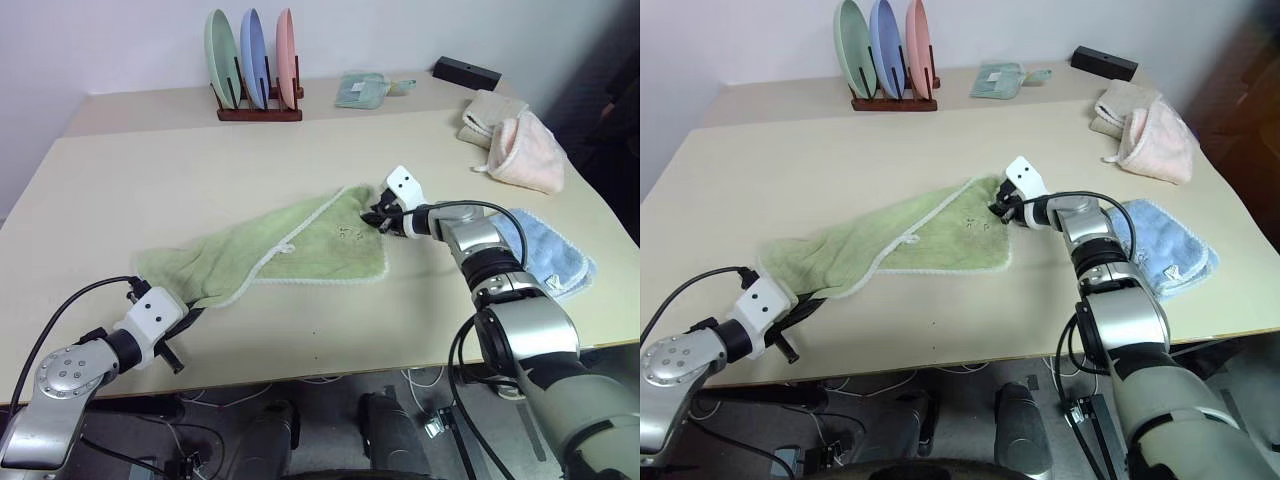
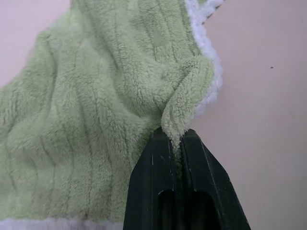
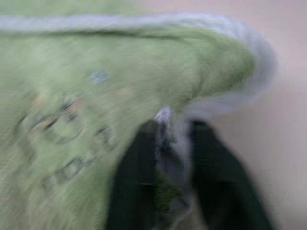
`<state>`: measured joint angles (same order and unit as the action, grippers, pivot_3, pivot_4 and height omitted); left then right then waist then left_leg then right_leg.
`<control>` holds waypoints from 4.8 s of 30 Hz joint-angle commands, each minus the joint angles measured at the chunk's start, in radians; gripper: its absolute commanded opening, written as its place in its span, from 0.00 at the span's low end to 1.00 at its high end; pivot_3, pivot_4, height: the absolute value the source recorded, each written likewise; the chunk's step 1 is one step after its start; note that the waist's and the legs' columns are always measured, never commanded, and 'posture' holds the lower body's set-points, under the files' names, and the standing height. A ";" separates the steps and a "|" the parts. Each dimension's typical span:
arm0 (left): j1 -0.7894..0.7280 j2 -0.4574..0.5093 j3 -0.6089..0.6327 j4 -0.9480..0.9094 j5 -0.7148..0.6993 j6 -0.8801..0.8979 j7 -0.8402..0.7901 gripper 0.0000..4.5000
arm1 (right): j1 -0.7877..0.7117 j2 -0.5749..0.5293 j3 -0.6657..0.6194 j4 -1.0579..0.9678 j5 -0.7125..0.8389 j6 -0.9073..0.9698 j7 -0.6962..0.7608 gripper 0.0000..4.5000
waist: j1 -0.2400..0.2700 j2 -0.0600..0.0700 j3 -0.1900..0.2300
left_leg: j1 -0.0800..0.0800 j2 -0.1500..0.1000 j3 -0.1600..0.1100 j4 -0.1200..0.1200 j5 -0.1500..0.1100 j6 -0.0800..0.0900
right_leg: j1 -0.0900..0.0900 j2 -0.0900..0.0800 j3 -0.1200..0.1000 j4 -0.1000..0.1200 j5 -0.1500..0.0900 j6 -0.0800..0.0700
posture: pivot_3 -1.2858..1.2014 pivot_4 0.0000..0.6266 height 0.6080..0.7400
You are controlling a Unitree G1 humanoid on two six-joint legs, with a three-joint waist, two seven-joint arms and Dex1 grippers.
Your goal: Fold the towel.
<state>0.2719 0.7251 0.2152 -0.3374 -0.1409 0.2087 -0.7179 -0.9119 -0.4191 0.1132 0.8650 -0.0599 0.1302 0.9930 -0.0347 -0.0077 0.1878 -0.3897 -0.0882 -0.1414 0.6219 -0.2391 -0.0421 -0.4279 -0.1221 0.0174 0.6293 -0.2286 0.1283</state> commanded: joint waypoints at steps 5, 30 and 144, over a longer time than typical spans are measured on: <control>0.003 0.009 0.011 -0.028 0.000 0.009 0.001 0.00 | 0.312 -0.221 0.002 -0.648 0.118 0.190 0.226 0.02 | 0.016 0.000 0.000 | 0.000 0.001 0.001 0.001 0.000 0.000 | 0.000 0.000 0.000 0.000 0.000 0.000 | 0.52 0.24 1.00; -0.085 0.012 -0.039 -0.025 -0.001 0.043 -0.019 0.00 | 0.221 -0.196 -0.108 -0.437 0.156 0.358 -0.107 0.76 | 0.016 -0.001 0.001 | -0.001 0.002 0.003 0.005 -0.001 0.000 | 0.000 0.001 0.000 0.000 0.001 -0.001 | 0.52 0.24 1.00; -0.403 -0.170 -0.152 -0.089 -0.290 0.206 0.044 0.89 | 0.847 -0.077 -0.664 -1.459 0.931 1.106 -0.538 1.00 | 0.045 -0.006 0.003 | 0.000 0.014 0.015 0.012 -0.008 0.001 | 0.001 0.006 0.002 -0.004 0.008 -0.003 | 0.52 0.24 1.00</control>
<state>-0.1147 0.5666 0.0870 -0.3897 -0.4267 0.4244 -0.6733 -0.0724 -0.5132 -0.5052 -0.5350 0.8182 1.1978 0.5073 0.0101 -0.0141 0.1904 -0.3893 -0.0744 -0.1258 0.6343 -0.2474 -0.0410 -0.4271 -0.1161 0.0197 0.6248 -0.2208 0.1255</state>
